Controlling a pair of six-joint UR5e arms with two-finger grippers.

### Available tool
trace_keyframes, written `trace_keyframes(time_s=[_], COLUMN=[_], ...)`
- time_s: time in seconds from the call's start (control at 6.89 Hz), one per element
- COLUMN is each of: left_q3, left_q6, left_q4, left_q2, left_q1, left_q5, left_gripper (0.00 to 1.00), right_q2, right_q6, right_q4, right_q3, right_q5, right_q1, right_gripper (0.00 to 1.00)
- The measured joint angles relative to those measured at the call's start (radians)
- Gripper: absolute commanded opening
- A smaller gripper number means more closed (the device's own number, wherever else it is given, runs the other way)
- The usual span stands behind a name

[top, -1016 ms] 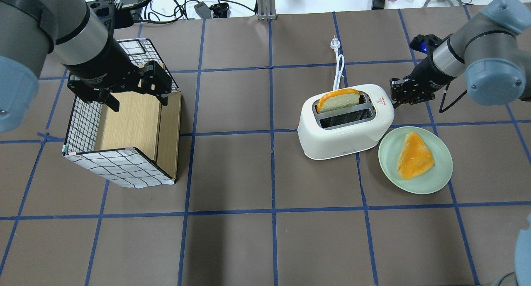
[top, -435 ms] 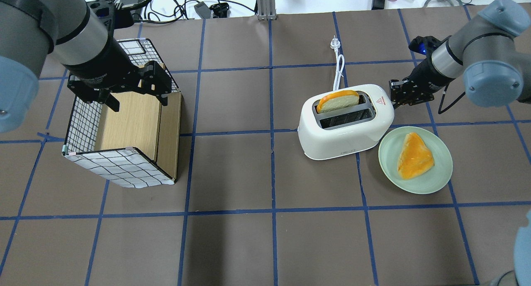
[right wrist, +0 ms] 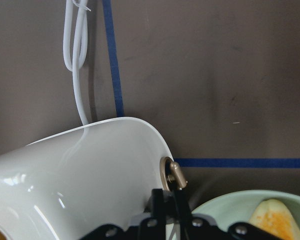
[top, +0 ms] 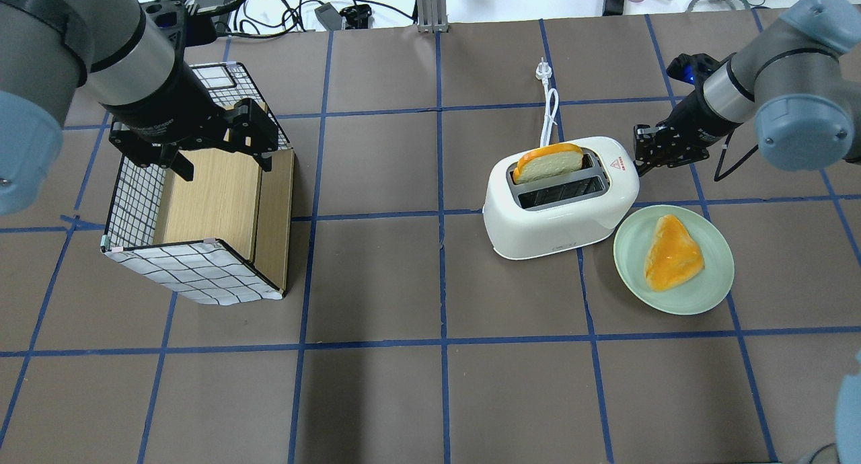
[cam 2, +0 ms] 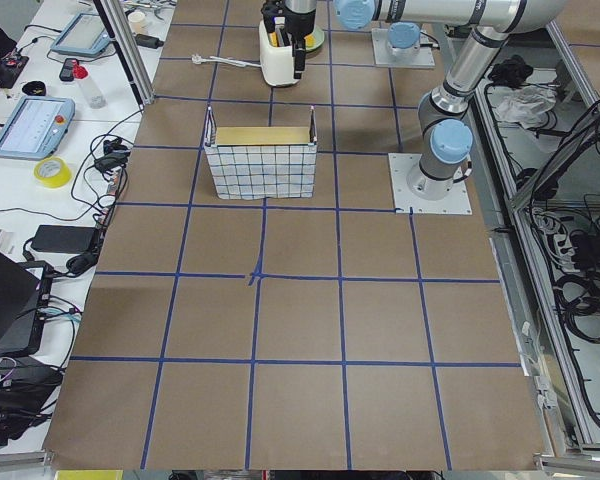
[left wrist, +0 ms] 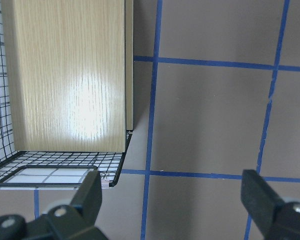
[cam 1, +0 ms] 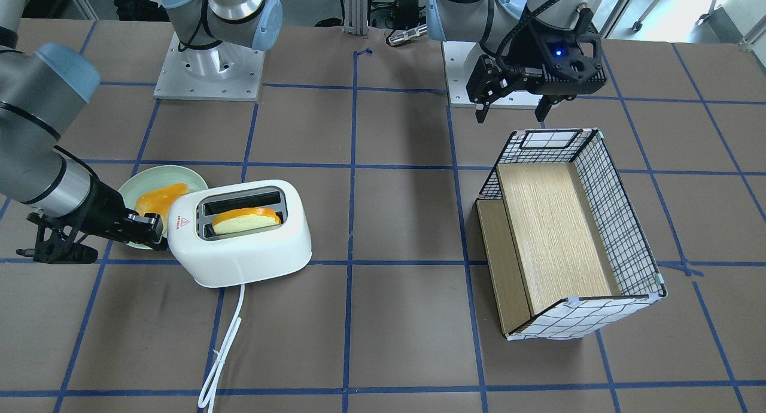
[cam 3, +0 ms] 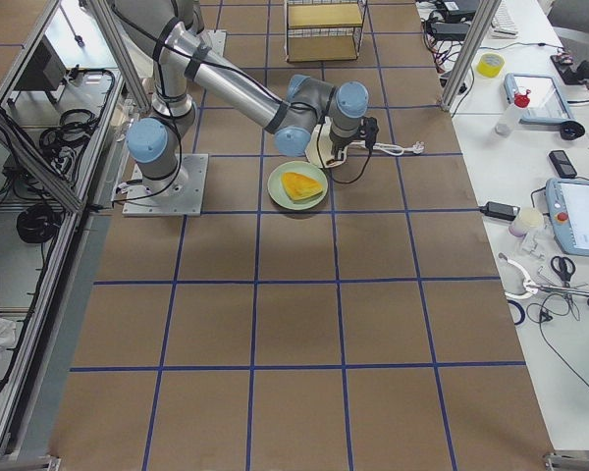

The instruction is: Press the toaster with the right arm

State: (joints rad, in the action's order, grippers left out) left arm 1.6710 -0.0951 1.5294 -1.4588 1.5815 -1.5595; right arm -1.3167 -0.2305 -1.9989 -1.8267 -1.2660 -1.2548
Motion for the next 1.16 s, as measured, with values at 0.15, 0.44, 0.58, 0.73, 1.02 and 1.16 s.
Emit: trace_keyframes(time_s=[0.15,0.44,0.58,0.73,1.02,1.16], left_q3=[0.000,0.000,0.001,0.001,0.001,0.001], left_q6=[0.000,0.000,0.000,0.000,0.000,0.000], left_q4=[0.000,0.000,0.000,0.000,0.000,0.000], left_q2=[0.000,0.000,0.000,0.000,0.000,0.000], left_q1=[0.000,0.000,0.000,0.000,0.000,0.000], left_q5=[0.000,0.000,0.000,0.000,0.001,0.001], left_gripper=[1.00,1.00,1.00,1.00,1.00,1.00], right_q2=[-0.019,-0.077,-0.106,-0.134,-0.210,-0.226], right_q6=[0.016,0.049,0.053,0.054,0.062,0.094], right_q4=[0.004,0.020,0.030,0.046,0.168,0.269], right_q3=[0.003,0.005,0.006,0.007,0.052,0.116], right_q5=[-0.016,-0.073,-0.103,-0.136,-0.193,-0.220], right_q1=[0.000,0.000,-0.001,-0.003,-0.010,-0.027], right_gripper=[1.00,1.00,1.00,1.00,1.00,1.00])
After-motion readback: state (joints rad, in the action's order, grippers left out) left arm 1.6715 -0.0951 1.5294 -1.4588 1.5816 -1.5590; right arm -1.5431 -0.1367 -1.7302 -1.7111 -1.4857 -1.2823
